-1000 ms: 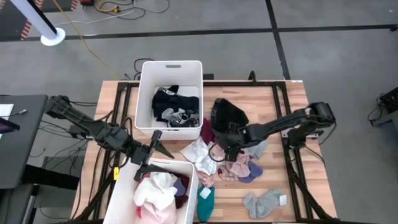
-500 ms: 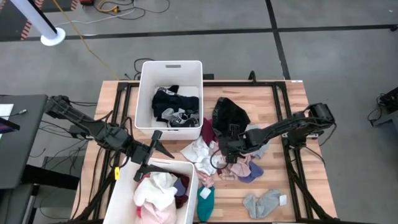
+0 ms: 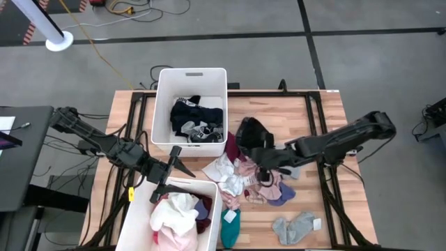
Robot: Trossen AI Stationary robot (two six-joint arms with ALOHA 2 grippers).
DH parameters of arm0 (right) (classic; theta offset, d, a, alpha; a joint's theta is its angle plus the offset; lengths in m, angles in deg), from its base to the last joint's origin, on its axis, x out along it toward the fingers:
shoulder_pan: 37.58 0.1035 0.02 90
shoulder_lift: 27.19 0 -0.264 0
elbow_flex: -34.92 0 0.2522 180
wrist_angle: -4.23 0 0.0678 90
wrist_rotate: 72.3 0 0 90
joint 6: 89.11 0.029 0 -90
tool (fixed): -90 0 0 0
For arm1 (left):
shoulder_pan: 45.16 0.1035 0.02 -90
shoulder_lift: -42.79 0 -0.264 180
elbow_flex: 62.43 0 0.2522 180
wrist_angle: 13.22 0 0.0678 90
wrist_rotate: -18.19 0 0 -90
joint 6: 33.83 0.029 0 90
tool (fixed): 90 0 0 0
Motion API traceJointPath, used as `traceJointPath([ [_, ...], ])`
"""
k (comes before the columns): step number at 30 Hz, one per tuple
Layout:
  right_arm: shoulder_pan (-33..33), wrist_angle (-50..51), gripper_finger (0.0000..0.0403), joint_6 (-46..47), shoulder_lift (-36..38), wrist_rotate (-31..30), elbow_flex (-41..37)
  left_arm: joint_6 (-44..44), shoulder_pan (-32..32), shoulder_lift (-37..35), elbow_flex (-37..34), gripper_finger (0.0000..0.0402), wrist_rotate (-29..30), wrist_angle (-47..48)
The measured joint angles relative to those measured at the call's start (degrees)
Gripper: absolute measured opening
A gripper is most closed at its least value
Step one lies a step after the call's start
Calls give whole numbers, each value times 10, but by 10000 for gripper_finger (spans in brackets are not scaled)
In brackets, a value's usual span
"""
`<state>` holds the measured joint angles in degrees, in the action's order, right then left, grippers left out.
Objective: Sort clothes
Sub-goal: Put the black underwear into the top white laundry bin
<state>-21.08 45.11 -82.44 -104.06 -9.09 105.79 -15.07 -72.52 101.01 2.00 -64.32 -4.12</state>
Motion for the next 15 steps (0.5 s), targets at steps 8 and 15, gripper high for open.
traceJointPath([
  [8,16,-48,6,-67,45,-20,29,0,0,0,0,235,0,1],
  [15,19,-65,6,-141,49,-35,85,0,0,0,0,235,0,1],
])
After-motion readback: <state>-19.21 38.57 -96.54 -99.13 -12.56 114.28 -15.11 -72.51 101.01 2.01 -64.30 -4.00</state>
